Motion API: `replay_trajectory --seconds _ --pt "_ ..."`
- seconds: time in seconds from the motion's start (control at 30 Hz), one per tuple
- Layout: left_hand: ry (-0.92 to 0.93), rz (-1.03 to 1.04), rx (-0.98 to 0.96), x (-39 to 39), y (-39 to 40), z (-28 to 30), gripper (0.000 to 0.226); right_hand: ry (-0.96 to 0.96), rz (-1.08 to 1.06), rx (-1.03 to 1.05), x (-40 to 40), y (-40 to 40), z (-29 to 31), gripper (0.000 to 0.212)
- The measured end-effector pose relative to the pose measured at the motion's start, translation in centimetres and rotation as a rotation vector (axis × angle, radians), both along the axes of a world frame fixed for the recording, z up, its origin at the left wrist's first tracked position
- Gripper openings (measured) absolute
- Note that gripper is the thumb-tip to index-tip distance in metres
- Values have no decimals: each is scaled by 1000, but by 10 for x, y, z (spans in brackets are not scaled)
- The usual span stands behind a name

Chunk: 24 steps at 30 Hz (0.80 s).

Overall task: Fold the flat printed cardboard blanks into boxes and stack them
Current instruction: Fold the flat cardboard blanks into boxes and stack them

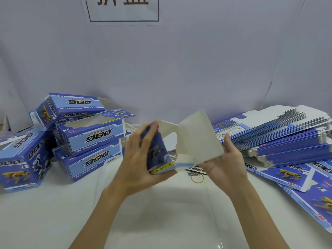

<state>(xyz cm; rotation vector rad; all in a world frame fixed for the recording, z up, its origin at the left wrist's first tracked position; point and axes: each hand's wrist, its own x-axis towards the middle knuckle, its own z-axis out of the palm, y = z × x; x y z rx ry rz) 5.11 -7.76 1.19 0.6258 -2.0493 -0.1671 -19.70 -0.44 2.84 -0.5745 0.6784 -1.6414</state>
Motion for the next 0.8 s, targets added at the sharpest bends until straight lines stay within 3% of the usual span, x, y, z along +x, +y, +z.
replay_trajectory --seconds 0.07,0.17,0.2,0.27,0.37,0.53,0.63,0.7,0.8 --pt "208 -137 187 1 1 2 113 71 52 -19 9 -4 -4 57" --pt "608 -337 740 1 6 5 108 629 28 -62 37 -5 -11 41" --pt "693 -411 917 -1 6 4 107 736 49 -91 45 -6 -14 42" --pt "739 -481 1102 -2 5 1 100 734 189 -138 58 -4 -16 47" --pt "746 -343 1083 0 0 5 78 703 225 -131 61 -2 -18 50" --pt "729 -65 808 0 -14 0 36 698 68 -86 54 -8 -26 55" --pt "616 -89 916 -4 -13 1 55 679 -88 -76 55 -12 -28 59" --pt "548 -130 1006 -9 -11 0 56 694 -138 -76 55 -12 -29 59" --pt "608 -192 1027 -12 -15 -4 59 724 -55 -60 47 -11 -27 60"
